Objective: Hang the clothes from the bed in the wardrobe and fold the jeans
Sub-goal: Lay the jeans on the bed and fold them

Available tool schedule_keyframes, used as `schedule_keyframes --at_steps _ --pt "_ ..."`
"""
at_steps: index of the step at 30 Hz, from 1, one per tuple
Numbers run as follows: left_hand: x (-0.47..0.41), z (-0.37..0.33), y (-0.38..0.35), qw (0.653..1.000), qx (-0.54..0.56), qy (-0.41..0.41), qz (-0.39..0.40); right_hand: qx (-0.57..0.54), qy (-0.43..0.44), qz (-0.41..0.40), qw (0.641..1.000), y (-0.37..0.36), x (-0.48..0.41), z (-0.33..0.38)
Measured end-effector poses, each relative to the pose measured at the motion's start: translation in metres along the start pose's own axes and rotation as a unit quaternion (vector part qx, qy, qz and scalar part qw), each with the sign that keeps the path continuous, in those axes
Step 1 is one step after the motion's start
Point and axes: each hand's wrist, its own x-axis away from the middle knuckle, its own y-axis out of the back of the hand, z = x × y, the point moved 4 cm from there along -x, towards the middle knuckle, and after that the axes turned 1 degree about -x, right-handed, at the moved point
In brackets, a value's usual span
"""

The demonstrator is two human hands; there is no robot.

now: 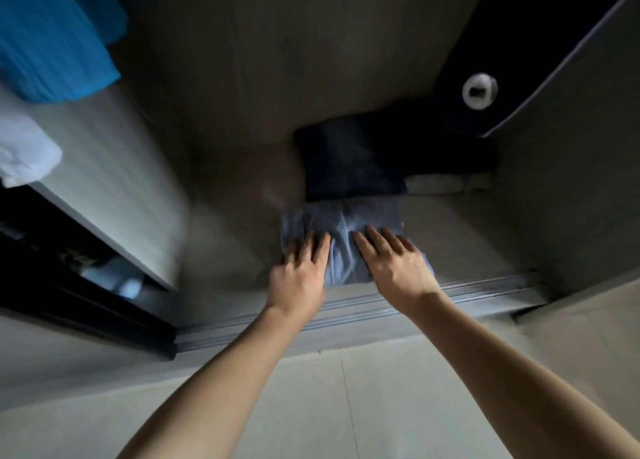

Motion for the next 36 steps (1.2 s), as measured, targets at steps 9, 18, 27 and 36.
schedule_keyframes --at_steps 9,18,27,36 --pt "-0.029 -0.010 -0.076 0.992 0.056 -0.051 0.099 -0.124 -0.086 0.112 0.982 -0.095 0.016 -0.040" --pt "-0.045 0.017 -0.072 0.684 0.618 0.350 0.170 -0.527 -0.435 0.040 0.729 -0.103 0.002 -0.079" --pt "-0.046 0.007 -0.068 0.573 0.706 0.384 0.158 -0.683 -0.423 0.026 0.595 -0.100 -0.002 -0.090" --pt "-0.068 -0.007 -0.028 0.578 0.740 0.331 -0.089 -0.670 -0.337 -0.102 0.654 -0.043 -0.024 -0.126"
